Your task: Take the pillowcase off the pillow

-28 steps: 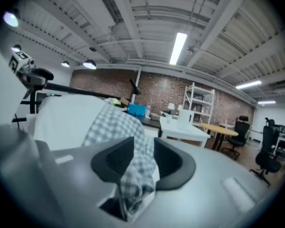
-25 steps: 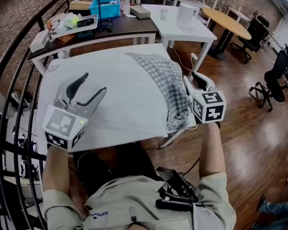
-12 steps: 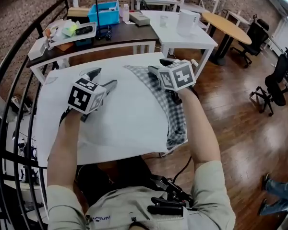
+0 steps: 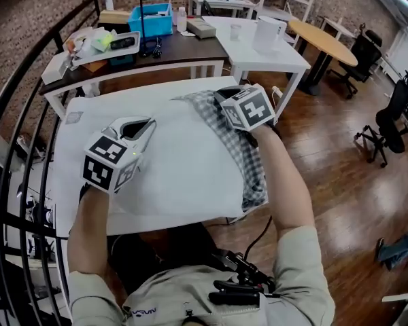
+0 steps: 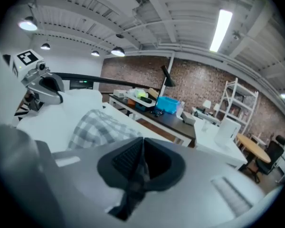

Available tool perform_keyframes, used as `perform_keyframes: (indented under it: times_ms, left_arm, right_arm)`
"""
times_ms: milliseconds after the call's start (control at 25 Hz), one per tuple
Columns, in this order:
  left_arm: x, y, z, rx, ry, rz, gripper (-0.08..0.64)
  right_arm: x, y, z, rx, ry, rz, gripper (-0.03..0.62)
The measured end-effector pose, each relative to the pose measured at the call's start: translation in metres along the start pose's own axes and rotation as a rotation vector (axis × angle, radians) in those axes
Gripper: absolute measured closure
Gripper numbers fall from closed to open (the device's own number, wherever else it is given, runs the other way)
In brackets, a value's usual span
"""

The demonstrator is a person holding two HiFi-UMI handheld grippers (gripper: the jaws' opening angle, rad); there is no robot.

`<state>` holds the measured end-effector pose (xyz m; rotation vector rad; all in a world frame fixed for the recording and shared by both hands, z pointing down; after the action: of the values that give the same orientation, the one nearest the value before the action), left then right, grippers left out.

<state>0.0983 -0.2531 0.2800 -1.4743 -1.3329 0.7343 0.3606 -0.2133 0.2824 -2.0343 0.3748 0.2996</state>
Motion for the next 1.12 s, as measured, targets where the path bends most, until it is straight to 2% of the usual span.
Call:
perform_keyframes:
  times_ms: [80, 200, 360, 440, 520, 560, 680, 760, 800, 880, 960, 1040, 1120]
  left_arm:
    - [0.0, 0.011, 0.02, 0.053, 0.022, 0.009, 0.548]
    - [-0.002, 0.02, 0.047, 0.114, 0.043, 0.029, 0.546]
    - [-0.01, 0.027, 0.07, 0.183, 0.087, 0.058, 0.547]
    - [-0.015, 0.031, 0.079, 0.233, 0.099, 0.088, 0.546]
    - [-0.02, 0.037, 0.089, 0.296, 0.111, 0.126, 0.546]
    - [-0.022, 0.04, 0.094, 0.326, 0.119, 0.147, 0.547]
    - [-0.029, 0.048, 0.103, 0.385, 0.146, 0.197, 0.546]
    - [-0.032, 0.051, 0.101, 0.398, 0.172, 0.211, 0.548]
    - [-0.033, 0.051, 0.095, 0.398, 0.184, 0.215, 0.546]
    - [-0.038, 0.047, 0.079, 0.388, 0.202, 0.229, 0.546]
    - [-0.043, 0.042, 0.055, 0.376, 0.217, 0.248, 0.546]
    - [-0.049, 0.039, 0.026, 0.36, 0.229, 0.268, 0.548]
    - [-0.055, 0.032, -0.007, 0.301, 0.227, 0.276, 0.546]
  right_arm:
    - [0.009, 0.013, 0.009, 0.028, -0.086, 0.038, 0.588]
    - [0.034, 0.015, 0.016, 0.017, -0.239, 0.074, 0.588]
    - [0.075, -0.005, 0.015, -0.02, -0.383, 0.002, 0.588]
    - [0.091, -0.025, 0.008, -0.066, -0.418, -0.049, 0.588]
    - [0.098, -0.05, -0.006, -0.11, -0.408, -0.087, 0.588]
    - [0.095, -0.064, -0.017, -0.124, -0.368, -0.11, 0.588]
    - [0.055, -0.106, -0.064, -0.14, -0.11, -0.186, 0.586]
    - [0.038, -0.127, -0.081, -0.168, -0.039, -0.192, 0.585]
    - [0.036, -0.134, -0.081, -0.179, -0.048, -0.196, 0.582]
    - [0.046, -0.134, -0.065, -0.155, -0.12, -0.204, 0.536]
    - [0.059, -0.118, -0.039, -0.054, -0.175, -0.213, 0.501]
    - [0.063, -0.094, -0.008, 0.07, -0.162, -0.232, 0.491]
    - [0.056, -0.071, 0.021, 0.174, -0.134, -0.253, 0.491]
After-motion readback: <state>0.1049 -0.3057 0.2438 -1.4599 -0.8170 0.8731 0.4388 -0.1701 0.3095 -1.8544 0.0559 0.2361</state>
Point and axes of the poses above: the fingertips, and each gripper's own axes: z backward along the fingers, x to its right, y out of its top, the point moved 8 cm from there along z, backward along the fingers, and after that the axes turned 5 degrees about z, right-handed, at the moved point
